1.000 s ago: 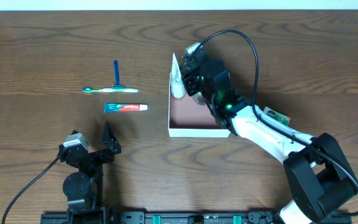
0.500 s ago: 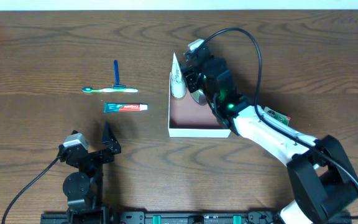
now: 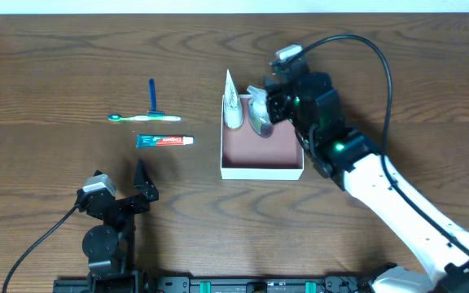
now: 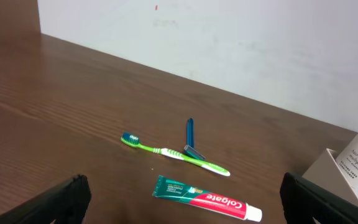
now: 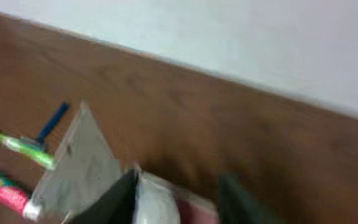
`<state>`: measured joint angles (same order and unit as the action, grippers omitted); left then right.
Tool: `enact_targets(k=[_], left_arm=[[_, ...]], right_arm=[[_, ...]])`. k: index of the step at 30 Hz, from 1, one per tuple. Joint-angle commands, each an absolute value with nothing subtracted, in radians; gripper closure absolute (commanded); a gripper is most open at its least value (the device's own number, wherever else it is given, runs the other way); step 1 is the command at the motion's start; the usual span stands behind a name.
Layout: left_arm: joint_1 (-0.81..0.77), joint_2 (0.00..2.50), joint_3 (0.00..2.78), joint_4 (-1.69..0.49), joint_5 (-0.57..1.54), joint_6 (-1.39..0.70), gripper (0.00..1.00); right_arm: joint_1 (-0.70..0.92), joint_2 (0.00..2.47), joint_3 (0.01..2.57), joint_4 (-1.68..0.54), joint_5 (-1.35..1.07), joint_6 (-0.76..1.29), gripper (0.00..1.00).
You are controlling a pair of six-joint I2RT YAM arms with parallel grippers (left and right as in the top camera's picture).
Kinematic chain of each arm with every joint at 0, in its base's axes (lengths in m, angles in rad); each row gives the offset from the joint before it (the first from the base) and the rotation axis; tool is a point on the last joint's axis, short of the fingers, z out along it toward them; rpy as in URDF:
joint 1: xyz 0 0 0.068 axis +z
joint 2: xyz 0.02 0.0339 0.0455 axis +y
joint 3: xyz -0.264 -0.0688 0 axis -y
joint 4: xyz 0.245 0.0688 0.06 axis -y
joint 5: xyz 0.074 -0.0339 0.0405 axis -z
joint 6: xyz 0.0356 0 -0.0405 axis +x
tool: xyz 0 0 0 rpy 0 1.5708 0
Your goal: Pack container
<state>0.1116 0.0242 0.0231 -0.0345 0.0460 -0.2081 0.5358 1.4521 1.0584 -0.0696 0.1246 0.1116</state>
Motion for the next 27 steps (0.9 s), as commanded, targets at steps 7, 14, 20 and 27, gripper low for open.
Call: enact_targets(k=[7, 14, 20, 27], left_arm=[[0.117, 0.025, 0.004, -0.067, 0.041, -0.196, 0.02], [0.117, 0.025, 0.004, -0.067, 0.041, -0.196, 0.02], [0.117, 0.025, 0.004, -0.067, 0.041, -0.196, 0.02], [0.117, 0.025, 0.004, -0.067, 0.041, -0.196, 0.02]], right_arm=[[0.505, 1.461, 1.064, -0.265, 0.109, 0.37, 0.99], [0.504, 1.507, 1.064, -0.292, 0.107, 0.371, 0.99], [0.505, 1.557, 1.064, -0.325, 0.1, 0.4, 0.99], [0.504, 1.606, 1.063, -0.326, 0.12, 0.397, 0.99]])
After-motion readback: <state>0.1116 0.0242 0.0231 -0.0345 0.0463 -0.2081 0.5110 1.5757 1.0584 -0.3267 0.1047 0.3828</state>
